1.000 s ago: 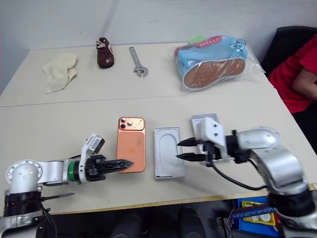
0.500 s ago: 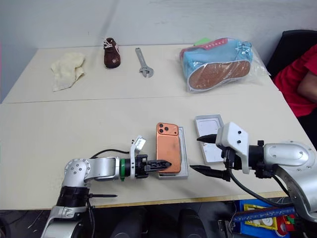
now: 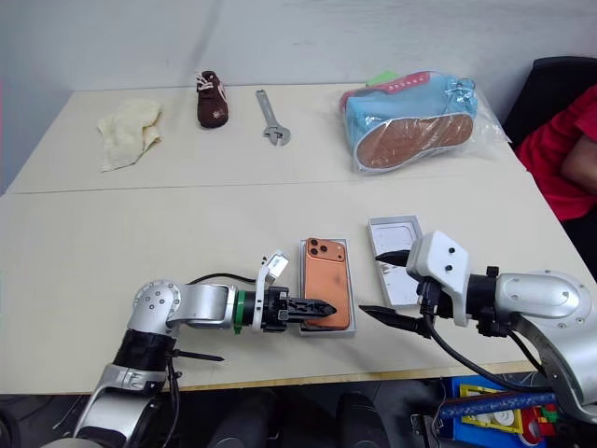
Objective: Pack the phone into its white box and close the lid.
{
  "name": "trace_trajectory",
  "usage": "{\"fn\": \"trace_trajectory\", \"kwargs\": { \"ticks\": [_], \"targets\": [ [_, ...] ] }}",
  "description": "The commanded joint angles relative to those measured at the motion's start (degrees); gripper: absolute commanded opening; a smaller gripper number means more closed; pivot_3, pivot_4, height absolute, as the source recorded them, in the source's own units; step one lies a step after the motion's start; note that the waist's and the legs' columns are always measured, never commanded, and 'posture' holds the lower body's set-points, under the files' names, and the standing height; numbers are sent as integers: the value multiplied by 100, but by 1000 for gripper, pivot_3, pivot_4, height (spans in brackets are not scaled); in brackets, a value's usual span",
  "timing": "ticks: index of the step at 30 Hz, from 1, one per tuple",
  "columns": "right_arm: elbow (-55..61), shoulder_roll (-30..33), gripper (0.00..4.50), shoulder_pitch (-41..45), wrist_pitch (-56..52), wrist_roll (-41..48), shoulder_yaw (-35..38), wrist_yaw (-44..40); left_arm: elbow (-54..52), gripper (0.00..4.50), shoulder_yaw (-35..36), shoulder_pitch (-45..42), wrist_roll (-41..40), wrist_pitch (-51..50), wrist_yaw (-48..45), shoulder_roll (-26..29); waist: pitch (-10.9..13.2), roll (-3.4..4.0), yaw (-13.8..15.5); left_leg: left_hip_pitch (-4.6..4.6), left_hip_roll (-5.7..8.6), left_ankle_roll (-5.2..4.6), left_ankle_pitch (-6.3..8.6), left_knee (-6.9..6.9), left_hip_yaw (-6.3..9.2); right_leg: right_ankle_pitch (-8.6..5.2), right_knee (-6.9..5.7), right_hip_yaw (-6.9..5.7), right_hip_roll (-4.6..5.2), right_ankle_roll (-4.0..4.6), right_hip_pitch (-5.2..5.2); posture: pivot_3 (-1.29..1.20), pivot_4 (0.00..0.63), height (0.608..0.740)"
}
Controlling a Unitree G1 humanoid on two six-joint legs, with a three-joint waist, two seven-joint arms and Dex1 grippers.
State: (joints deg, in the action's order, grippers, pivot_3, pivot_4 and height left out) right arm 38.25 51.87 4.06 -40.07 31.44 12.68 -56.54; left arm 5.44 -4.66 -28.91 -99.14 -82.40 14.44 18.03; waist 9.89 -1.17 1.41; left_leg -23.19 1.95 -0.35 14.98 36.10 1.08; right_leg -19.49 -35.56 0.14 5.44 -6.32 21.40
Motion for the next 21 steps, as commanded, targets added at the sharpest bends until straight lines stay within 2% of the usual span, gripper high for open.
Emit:
{"fn": "trace_trajectory", "kwargs": {
  "ticks": [1, 4, 5, 15, 21],
  "targets": [
    [101, 70, 4500, -26, 172, -46, -69, 62, -56, 3519, -59, -135, -181, -47, -322, 201, 0, 1, -5, 1, -1, 0, 0, -1, -1, 0, 0, 1, -1, 0, 0, 0, 150, 740],
    [78, 78, 4500, -43, 221, -60, -118, 96, -106, 4401, -102, -248, -169, -71, -582, 360, 1, 1, 1, 0, -1, 1, 0, 0, 0, 0, 0, 1, 0, 0, 0, 0, 150, 740],
    [70, 76, 4500, -39, 233, -64, -134, 111, -123, 4454, -125, -289, -198, -83, -668, 410, 1, 1, 0, 0, -1, 1, 0, 0, 0, 0, 0, 1, 0, 0, 0, 0, 150, 740],
    [32, 48, 4500, 15, 311, -97, -257, 230, -413, 4454, -308, -646, -178, -155, -1301, 754, 4, 3, 6, -3, -1, -1, 0, -2, 0, 0, 4, 2, 2, 1, 2, 0, 150, 740],
    [78, 47, 4500, -18, 304, -56, -265, 320, -804, 4454, -480, -757, 454, -266, -1690, 936, 5, 3, 5, -4, -1, -1, 0, -2, 0, -1, 4, 2, 1, 1, 3, 0, 150, 740]
  ]
}}
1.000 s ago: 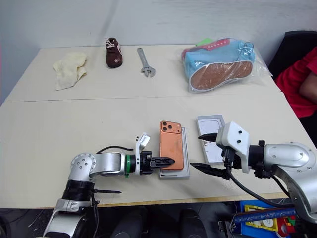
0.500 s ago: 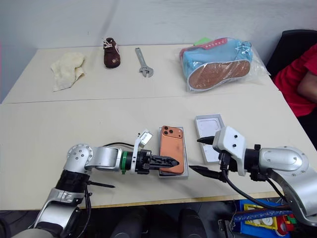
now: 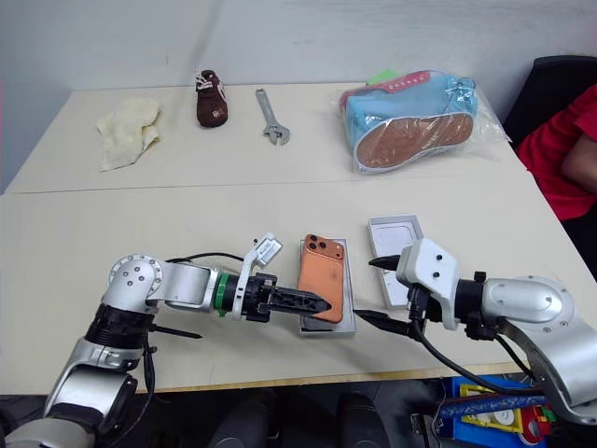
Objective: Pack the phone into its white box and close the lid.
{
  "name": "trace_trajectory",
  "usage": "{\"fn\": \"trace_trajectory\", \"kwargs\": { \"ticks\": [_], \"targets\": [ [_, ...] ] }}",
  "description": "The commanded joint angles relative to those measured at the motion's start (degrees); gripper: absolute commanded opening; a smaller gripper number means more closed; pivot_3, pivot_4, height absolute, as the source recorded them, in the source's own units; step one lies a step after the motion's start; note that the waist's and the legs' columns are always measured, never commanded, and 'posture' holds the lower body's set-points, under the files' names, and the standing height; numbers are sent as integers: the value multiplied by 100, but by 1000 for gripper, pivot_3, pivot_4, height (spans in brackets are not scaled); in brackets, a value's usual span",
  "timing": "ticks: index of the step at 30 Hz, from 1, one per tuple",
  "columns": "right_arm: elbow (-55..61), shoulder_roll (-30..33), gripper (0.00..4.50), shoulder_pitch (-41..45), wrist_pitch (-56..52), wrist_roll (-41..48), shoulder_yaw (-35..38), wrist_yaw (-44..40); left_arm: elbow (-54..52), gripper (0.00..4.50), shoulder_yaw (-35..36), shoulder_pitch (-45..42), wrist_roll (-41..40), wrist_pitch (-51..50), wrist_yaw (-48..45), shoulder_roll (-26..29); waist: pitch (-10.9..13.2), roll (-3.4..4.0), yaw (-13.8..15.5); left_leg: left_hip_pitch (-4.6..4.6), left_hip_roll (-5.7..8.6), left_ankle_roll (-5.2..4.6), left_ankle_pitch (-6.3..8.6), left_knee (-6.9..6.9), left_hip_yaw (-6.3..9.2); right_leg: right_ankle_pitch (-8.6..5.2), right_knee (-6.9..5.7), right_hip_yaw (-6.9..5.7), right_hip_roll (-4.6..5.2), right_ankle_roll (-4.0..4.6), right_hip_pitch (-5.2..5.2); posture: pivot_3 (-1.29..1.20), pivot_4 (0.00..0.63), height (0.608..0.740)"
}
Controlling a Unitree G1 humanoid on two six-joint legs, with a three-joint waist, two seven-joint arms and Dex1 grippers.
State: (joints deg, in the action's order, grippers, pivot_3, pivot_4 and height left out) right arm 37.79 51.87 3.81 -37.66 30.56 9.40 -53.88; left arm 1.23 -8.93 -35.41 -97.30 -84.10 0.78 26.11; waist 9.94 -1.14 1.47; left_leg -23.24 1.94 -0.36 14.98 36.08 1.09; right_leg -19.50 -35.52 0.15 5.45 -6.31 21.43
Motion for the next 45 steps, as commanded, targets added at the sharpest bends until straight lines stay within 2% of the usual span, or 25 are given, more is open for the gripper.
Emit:
{"fn": "trace_trajectory", "kwargs": {
  "ticks": [1, 11, 14, 16, 19, 23, 26, 28, 32, 33, 40, 41, 45],
  "targets": [
    [149, 44, 4500, -25, 57, 35, 69, 71, -551, 4454, -77, -135, 480, -128, -506, 230, 0, 0, -9, 0, 0, 0, 0, 0, 0, 0, 0, 0, 0, 0, 0, 0, 150, 740],
    [294, 66, 4500, -284, 28, 65, 129, 210, -1319, 4454, -38, -98, 2061, 48, -2442, 1298, 9, 5, -12, -1, -2, 0, 0, -4, -2, -3, 3, 2, -1, 5, 3, 0, 150, 740],
    [349, 37, 4500, -330, -210, 126, 171, 427, -1843, 4454, 60, 168, 2903, 1104, -3632, 1837, 18, 12, -21, -1, -5, 0, 0, -9, -2, -5, 6, 2, 0, 9, 4, 0, 150, 740],
    [430, -40, 4500, -292, -743, 340, 283, 794, -2213, 4454, 152, 652, 3939, 2573, -4654, 2347, 22, 18, -27, -1, -7, 2, 1, -15, -4, -7, 12, 3, 1, 14, 4, 0, 150, 740],
    [469, -276, 4500, -90, -1645, 591, 418, 1559, -2277, 4454, 436, 1200, 4874, 4094, -5629, 2748, 23, 22, -24, 0, -12, 4, 3, -34, -8, -10, 28, 3, 4, 21, 8, 0, 150, 740],
    [283, -969, 4500, 400, -2632, 563, 403, 2727, -1797, 4454, 720, 1429, 5669, 5496, -6554, 2886, 25, 26, -8, -2, -18, 3, 4, -53, -6, -13, 50, -1, 6, 37, 10, 0, 150, 740],
    [42, -1395, 4500, 630, -3035, 389, 221, 3267, -1590, 4454, 822, 1293, 5718, 5644, -6673, 2677, 25, 27, -7, -4, -17, -15, 13, -64, -5, -10, 64, -2, 9, 34, 9, 0, 150, 740],
    [-90, -1520, 4109, 701, -3105, 235, 30, 3466, -1537, 4500, 852, 1167, 5750, 5628, -6592, 2520, 25, 27, -9, -7, -15, -18, 15, -66, -6, -7, 68, -1, 11, 28, 9, 0, 150, 740],
    [-566, -1729, 2982, 742, -2899, -207, -367, 3780, -1668, 4500, 779, 1148, 5967, 5658, -6594, 2391, 25, 28, -46, -12, -14, -23, 20, -65, -8, -5, 71, -2, 9, 25, 14, 0, 150, 740],
    [-651, -1762, 2512, 751, -2851, -283, -438, 3816, -1720, 4500, 762, 1180, 6009, 5661, -6609, 2390, 25, 28, -73, -13, -12, -23, 20, -66, -10, -5, 67, -2, 8, 24, 16, 0, 150, 740],
    [-672, -1936, 139, 753, -2784, -446, -729, 3864, -1870, 4500, 757, 1223, 6199, 5713, -6521, 2231, 25, 27, -157, -3, -13, -22, 10, -51, -11, -3, 37, -3, 3, 20, 11, 0, 150, 740],
    [-577, -1943, 24, 750, -2827, -403, -704, 3841, -1876, 4500, 754, 1265, 6250, 5758, -6544, 2228, 25, 26, -157, -2, -13, -28, 9, -50, -11, -3, 30, -3, 3, 18, 12, 0, 150, 740],
    [-195, -2064, 24, 829, -3068, 3, -358, 3679, -1908, 4500, 785, 1471, 6356, 5877, -6619, 2244, 25, 26, -158, 4, -13, -42, 12, -43, -9, -3, 5, -1, 5, 19, 14, 0, 150, 740]
  ]
}}
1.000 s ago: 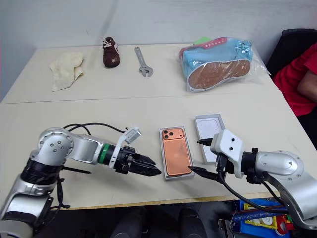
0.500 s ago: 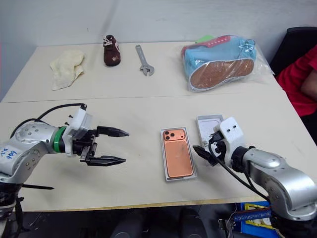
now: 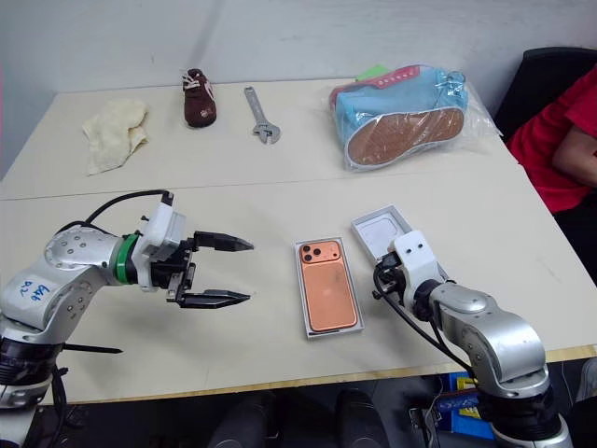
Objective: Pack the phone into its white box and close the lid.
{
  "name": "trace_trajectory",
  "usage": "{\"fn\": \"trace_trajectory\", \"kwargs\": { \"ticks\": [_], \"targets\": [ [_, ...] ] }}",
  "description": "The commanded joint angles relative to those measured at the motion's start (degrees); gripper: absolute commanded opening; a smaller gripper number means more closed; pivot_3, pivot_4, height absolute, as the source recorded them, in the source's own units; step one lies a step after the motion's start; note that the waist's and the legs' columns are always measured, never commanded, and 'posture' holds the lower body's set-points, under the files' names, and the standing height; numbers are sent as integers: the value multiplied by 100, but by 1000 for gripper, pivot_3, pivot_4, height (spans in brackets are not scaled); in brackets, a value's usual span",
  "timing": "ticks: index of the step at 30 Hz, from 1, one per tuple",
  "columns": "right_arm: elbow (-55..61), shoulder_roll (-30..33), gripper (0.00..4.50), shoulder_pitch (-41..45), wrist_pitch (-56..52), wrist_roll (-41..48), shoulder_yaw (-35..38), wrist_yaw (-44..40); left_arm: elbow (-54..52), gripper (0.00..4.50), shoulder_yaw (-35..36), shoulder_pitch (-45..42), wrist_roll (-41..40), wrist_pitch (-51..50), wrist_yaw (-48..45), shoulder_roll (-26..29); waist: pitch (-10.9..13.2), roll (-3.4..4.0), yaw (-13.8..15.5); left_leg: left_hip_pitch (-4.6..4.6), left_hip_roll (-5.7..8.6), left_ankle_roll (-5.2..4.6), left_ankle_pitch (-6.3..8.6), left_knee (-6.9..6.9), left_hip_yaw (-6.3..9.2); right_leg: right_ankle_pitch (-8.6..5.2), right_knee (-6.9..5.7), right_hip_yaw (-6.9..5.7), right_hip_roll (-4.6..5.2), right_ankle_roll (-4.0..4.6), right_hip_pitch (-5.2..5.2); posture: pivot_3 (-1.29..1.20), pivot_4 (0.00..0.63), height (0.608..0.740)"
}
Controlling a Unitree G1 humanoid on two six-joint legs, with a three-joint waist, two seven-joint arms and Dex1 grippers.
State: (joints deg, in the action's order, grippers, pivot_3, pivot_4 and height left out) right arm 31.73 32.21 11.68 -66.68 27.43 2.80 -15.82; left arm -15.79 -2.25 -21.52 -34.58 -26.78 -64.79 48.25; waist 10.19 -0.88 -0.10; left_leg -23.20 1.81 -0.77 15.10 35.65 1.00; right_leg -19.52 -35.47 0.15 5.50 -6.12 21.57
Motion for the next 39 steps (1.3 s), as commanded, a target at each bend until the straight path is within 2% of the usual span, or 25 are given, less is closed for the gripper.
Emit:
{"fn": "trace_trajectory", "kwargs": {
  "ticks": [1, 3, 6, 9, 12, 16, 20, 23, 26, 31, 38, 39],
  "targets": [
    [545, -181, 24, 140, -350, 578, 479, -205, -190, 4500, 127, 137, 120, 185, -86, 38, 1, 1, -5, 0, -1, 0, -1, -1, 2, 0, -2, -1, 0, 0, 2, 0, 150, 740],
    [779, -469, 24, 436, -881, 1294, 940, -338, -109, 4500, 146, 212, 195, 257, -134, 52, 3, 4, -25, 0, -2, 0, -1, -1, 2, 0, -7, 1, -1, 1, 5, 0, 150, 740],
    [655, -1373, 24, 1124, -2257, 2713, 1911, -449, 99, 4500, 128, 263, 375, 433, -233, 80, 3, 6, -55, 2, -9, 3, -3, -1, 2, 0, -15, 0, -5, 1, 7, 0, 150, 740],
    [54, -1576, 24, 1328, -2582, 4256, 2097, -156, 253, 4500, 158, 264, 493, 498, -215, 60, 3, 6, -54, 4, -11, 6, -4, -5, 6, -2, -17, -4, -5, 4, 7, 0, 150, 740],
    [-748, -1606, 24, 1618, -2380, 5728, 1623, 477, 415, 4500, 238, 300, 580, 566, -173, 48, 4, 7, -62, 1, -7, -1, -2, -5, 4, -2, -10, -3, 2, 6, 4, 0, 150, 740],
    [-1772, -1449, 24, 1939, -1469, 7491, 370, 1518, 704, 4500, 423, 521, 760, 698, -62, 74, 4, 7, -168, 3, -4, -6, -2, -4, 3, -2, -14, -2, 6, 5, 6, 0, 150, 740],
    [-2259, -1406, 24, 2150, -723, 8447, -564, 2138, 681, 4500, 719, 829, 778, 693, -7, 170, 5, 8, -248, 2, -8, -4, -3, -8, 2, -3, -18, -2, 1, 5, 13, 0, 150, 740],
    [-2497, -1530, 24, 2177, -444, 8557, -868, 2243, 521, 4500, 978, 975, 645, 499, 127, 196, 5, 7, -244, 0, -8, -4, -4, -5, 2, -3, -18, -3, 2, 5, 13, 0, 150, 740],
    [-2818, -1664, 0, 2091, -207, 8557, -1054, 2462, 410, 3890, 1179, 1091, 575, 339, 260, 189, 4, 7, -236, 0, -8, -6, -3, -2, 2, -2, -19, -2, 2, 5, 12, 0, 150, 740],
    [-3263, -1740, 0, 1850, 109, 8353, -1196, 2728, 367, 2212, 1199, 1243, 733, 311, 339, 209, 4, 6, -192, 0, -8, -6, -3, -4, 2, -2, -17, -2, 3, 5, 12, 0, 150, 740],
    [-2850, -1384, 0, 1364, 224, 8354, -1068, 2891, 941, 57, 601, 885, 1348, 573, 449, 53, 4, 7, -145, 0, -8, -6, -2, -5, 2, -3, -17, -2, 4, 6, 13, 0, 150, 740],
    [-2785, -1335, 0, 1318, 263, 8391, -1062, 2918, 1018, 21, 536, 815, 1399, 617, 449, 16, 3, 7, -138, 0, -8, -6, -2, -5, 2, -3, -15, -2, 4, 6, 12, 0, 150, 740]
  ]
}}
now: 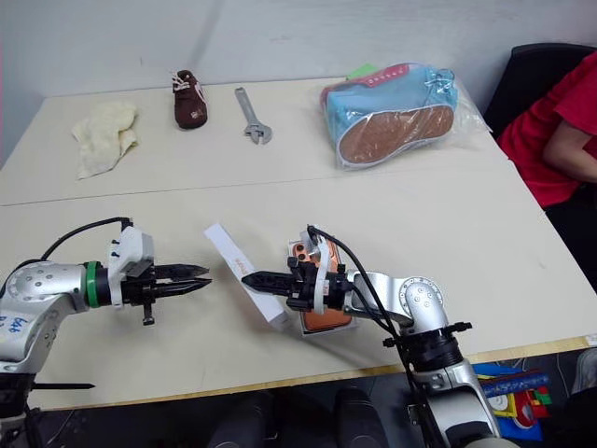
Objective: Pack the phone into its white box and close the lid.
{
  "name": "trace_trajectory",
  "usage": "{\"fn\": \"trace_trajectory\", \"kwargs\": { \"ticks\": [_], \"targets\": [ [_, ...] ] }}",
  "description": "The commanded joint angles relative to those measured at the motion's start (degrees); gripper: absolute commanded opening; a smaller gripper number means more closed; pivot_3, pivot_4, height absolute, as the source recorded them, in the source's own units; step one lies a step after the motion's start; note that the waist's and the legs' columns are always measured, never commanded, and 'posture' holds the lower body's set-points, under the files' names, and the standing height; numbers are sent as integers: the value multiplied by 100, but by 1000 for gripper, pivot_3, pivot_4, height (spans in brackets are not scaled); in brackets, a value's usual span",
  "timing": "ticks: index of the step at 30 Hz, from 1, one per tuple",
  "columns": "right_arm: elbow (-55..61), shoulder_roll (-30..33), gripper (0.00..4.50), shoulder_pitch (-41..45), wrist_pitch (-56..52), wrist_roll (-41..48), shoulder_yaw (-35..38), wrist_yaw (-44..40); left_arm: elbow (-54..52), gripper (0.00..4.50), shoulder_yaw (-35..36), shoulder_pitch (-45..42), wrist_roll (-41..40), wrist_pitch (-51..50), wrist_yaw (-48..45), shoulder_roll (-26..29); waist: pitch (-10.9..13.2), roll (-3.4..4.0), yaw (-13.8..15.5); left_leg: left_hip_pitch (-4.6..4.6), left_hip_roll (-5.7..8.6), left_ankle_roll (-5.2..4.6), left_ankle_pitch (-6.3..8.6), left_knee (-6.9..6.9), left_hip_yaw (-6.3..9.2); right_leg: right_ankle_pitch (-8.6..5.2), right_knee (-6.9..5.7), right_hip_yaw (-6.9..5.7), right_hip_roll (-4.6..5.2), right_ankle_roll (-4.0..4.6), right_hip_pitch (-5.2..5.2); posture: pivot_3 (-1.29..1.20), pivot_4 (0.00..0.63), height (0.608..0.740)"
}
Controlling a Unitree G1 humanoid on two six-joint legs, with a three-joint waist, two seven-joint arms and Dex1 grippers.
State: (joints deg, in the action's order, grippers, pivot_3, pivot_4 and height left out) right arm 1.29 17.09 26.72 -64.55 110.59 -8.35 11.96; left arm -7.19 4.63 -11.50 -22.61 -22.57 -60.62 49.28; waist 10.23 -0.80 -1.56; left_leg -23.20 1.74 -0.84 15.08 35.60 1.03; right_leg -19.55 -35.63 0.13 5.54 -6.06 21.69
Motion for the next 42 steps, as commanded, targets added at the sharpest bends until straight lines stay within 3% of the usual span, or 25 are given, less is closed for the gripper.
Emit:
{"fn": "trace_trajectory", "kwargs": {
  "ticks": [1, 7, 10, 15, 17, 25, 28, 31, 38, 42],
  "targets": [
    [337, 219, 0, -231, 105, 79, 54, 162, 249, 21, -220, -278, 256, 243, 38, -135, -1, -1, -1, 0, 0, -2, 1, 0, 1, 0, 1, -1, 2, 0, -1, 0, 150, 740],
    [909, 501, 0, -554, 357, -480, 79, 173, 929, 21, -915, -1247, 649, 594, -20, -832, -5, -8, 14, -1, 1, -6, 3, 3, -1, 1, 4, -1, 4, -1, -5, 0, 150, 740],
    [1014, 556, 721, -663, 430, -403, 71, 213, 1084, 0, -1107, -1508, 738, 635, -85, -1052, -5, -9, -4, -1, 1, -7, 4, 2, -2, 1, 5, -1, 3, -2, -4, 0, 150, 740],
    [1394, 840, 2505, -856, 585, -171, 145, 317, 1361, 0, -1269, -1712, 840, 855, -292, -1174, -5, -9, -6, -1, 0, -7, 4, 2, -3, 1, 3, -1, -1, -3, -3, 0, 150, 740],
    [1794, 1251, 3207, -944, 645, -2, 424, 254, 1521, 0, -1369, -1873, 873, 919, -360, -1339, -4, -7, 4, -2, 0, -7, 4, 10, -2, 1, 1, -1, 0, -3, -4, 0, 150, 740],
    [2997, 3307, 3207, -1586, 381, 185, 1931, -1155, 2125, 0, -1717, -2560, 1066, 1218, -336, -2237, -2, -6, 190, -22, 1, -28, 16, 48, 1, 7, 16, -6, 2, -14, -14, 0, 150, 740],
    [3374, 3784, 3207, -1915, 208, -534, 2190, -1962, 2158, 0, -1660, -2741, 974, 1113, -296, -2504, -1, -9, 194, -27, 1, -30, 17, 51, 0, 8, 19, -10, 0, -16, -15, 0, 150, 740],
    [3633, 4003, 2600, -2239, 231, -1351, 2233, -2753, 1882, 0, -1538, -2756, 736, 801, -489, -2485, -2, -10, 145, -25, 0, -30, 17, 51, -3, 8, 15, -7, -7, -17, -15, 0, 150, 740],
    [4246, 4423, 21, -2693, 1257, -4661, 1257, -4518, 1863, 0, -1479, -2642, 659, 716, -1249, -1713, -1, -9, 162, -11, -1, -25, 14, 58, -3, 8, -2, -3, -17, -17, -17, 0, 150, 740],
    [4307, 4442, 21, -2777, 1723, -5575, 872, -5118, 2515, 0, -1711, -2814, 1141, 1326, -1399, -1514, -1, -9, 216, -12, 2, -25, 14, 62, -1, 9, 2, -2, -10, -18, -20, 0, 150, 740]
  ]
}}
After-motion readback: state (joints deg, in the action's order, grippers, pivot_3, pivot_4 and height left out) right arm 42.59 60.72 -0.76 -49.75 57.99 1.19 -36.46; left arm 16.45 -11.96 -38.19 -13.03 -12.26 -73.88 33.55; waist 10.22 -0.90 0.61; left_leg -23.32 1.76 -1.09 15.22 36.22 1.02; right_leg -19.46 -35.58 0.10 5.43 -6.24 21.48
